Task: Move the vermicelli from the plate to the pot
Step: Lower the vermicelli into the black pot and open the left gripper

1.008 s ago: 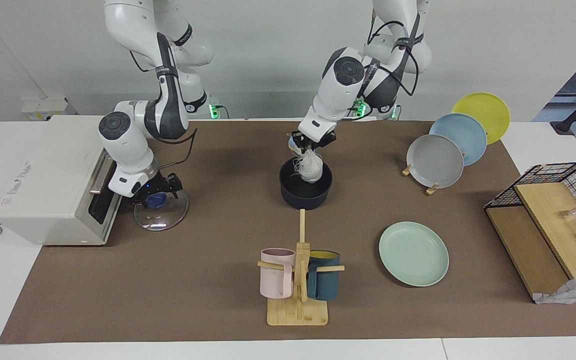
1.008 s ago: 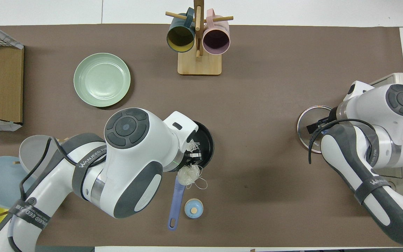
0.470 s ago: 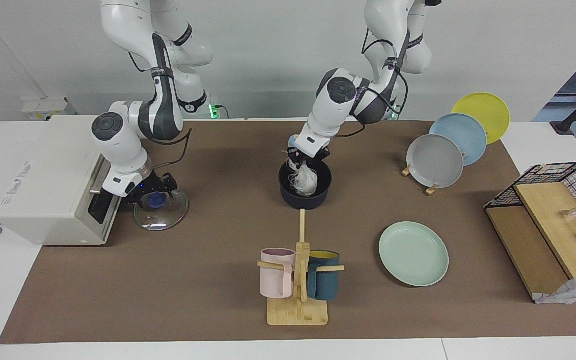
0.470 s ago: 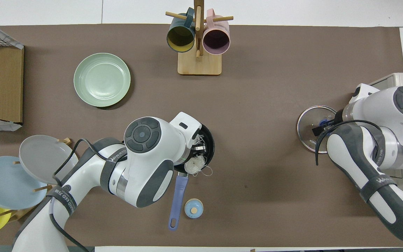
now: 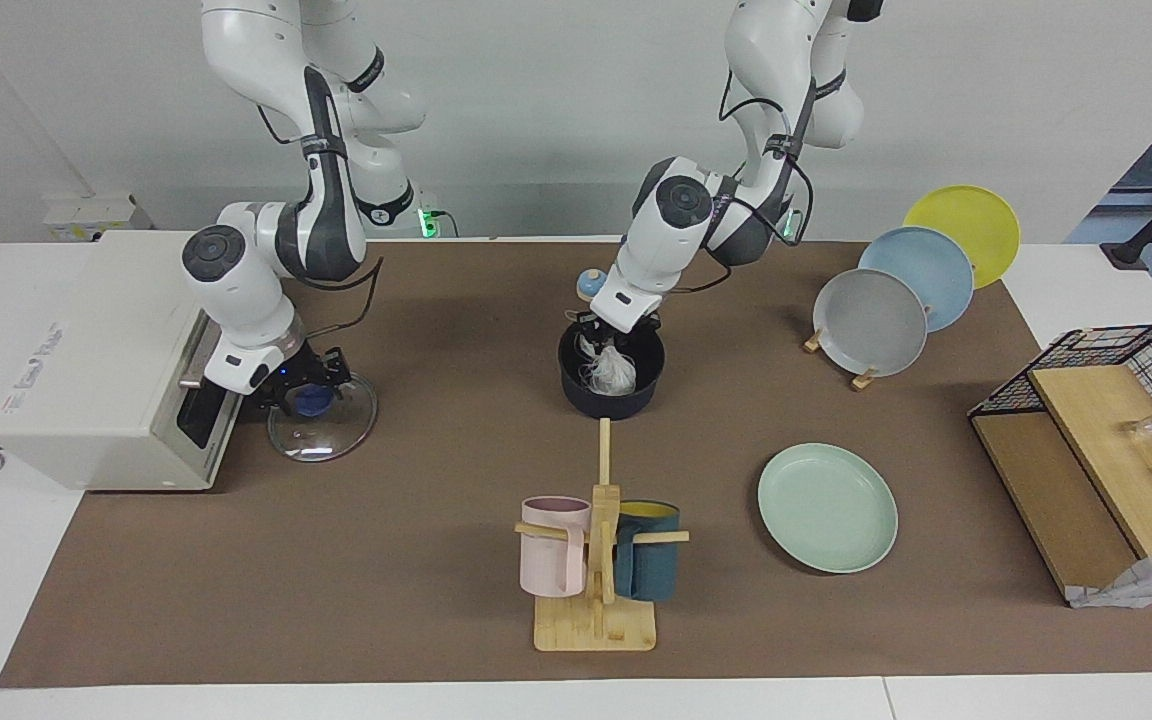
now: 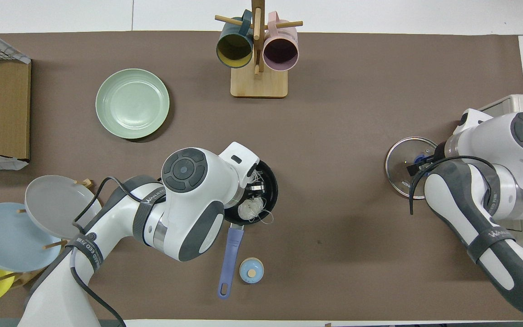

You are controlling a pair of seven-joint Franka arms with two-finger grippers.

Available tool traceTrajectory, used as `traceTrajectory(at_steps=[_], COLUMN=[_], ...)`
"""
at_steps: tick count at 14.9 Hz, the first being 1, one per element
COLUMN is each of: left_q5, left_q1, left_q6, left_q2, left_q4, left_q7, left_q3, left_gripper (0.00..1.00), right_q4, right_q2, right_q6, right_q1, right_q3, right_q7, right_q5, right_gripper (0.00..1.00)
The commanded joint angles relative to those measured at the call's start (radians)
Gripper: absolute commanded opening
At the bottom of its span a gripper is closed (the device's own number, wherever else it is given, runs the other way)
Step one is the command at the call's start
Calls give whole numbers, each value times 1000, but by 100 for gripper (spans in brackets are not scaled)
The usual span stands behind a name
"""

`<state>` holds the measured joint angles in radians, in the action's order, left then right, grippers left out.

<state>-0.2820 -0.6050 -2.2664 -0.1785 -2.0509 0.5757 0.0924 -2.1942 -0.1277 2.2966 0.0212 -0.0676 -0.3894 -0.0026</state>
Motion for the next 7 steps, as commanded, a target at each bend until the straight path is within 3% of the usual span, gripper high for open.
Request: traceTrajectory(at_steps=[1,2,4,7], left_q5=[-17,-17,-17,-5], left_q1=[13,13,13,49], left_q6=[-10,-4,25,173], left_q2=[2,2,1,13], left_q4=[-14,-8,11,102], left_q7=[-56,-54,-53,-51], left_q3=[0,0,-2,-11], left_gripper=[48,99,100,100], right_q4=[-21,-21,-21,-21], right_q2=[16,17,17,17], right_q6=[18,18,18,15], right_q1=[-12,-12,-12,-14], right_q3=[5,5,5,5], right_q7=[-36,-36,-36,-37], right_q5=[26,26,26,26], right_gripper=[79,79,74,56])
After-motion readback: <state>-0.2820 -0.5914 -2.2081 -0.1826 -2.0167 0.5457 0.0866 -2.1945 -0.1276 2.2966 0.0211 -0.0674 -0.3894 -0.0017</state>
